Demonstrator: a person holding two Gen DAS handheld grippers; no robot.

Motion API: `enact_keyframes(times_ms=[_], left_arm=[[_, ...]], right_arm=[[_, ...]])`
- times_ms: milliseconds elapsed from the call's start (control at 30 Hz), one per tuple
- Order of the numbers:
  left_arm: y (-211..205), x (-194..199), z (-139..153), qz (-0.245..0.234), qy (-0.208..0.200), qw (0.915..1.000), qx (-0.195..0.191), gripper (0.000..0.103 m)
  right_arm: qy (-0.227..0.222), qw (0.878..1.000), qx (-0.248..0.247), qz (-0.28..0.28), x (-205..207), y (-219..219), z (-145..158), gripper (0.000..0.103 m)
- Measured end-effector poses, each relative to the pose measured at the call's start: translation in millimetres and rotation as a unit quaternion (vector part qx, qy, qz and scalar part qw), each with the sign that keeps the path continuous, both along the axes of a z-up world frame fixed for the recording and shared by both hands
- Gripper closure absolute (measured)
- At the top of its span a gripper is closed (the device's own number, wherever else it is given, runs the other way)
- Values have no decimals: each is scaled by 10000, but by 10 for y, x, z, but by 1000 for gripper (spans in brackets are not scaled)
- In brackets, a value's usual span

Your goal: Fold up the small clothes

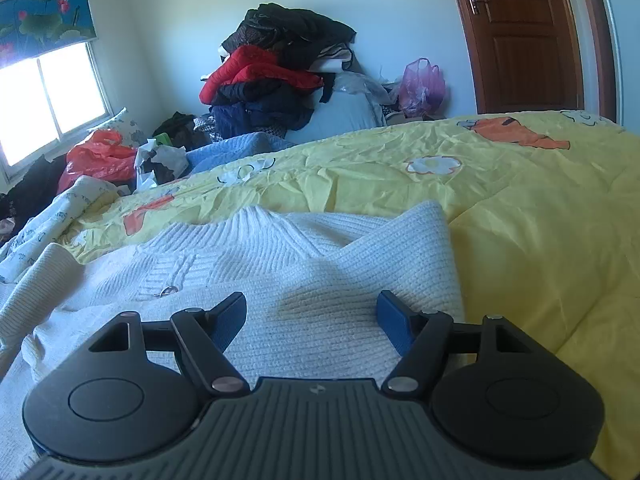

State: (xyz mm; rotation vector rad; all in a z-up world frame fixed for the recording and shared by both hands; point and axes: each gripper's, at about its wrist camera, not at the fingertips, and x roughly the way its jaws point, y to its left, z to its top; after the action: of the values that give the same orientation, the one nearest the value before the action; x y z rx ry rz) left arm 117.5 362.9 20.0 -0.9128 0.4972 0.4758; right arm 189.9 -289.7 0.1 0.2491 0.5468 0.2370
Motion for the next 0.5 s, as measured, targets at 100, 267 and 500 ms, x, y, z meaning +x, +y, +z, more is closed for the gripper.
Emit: enact_keyframes(times_ms=[100, 267, 500], left_arm=[[147, 139, -114, 82, 172, 9998, -70, 31], [197, 399, -139, 24, 667, 9966, 478, 82], [-48, 411, 92, -159, 957, 9837, 1516, 96]], right_arm=[[-1, 10000, -7, -2, -1, 0, -2, 29], [1, 10000, 17, 19, -2, 3, -3, 27], [4, 10000, 41, 42, 7, 3, 1, 26]])
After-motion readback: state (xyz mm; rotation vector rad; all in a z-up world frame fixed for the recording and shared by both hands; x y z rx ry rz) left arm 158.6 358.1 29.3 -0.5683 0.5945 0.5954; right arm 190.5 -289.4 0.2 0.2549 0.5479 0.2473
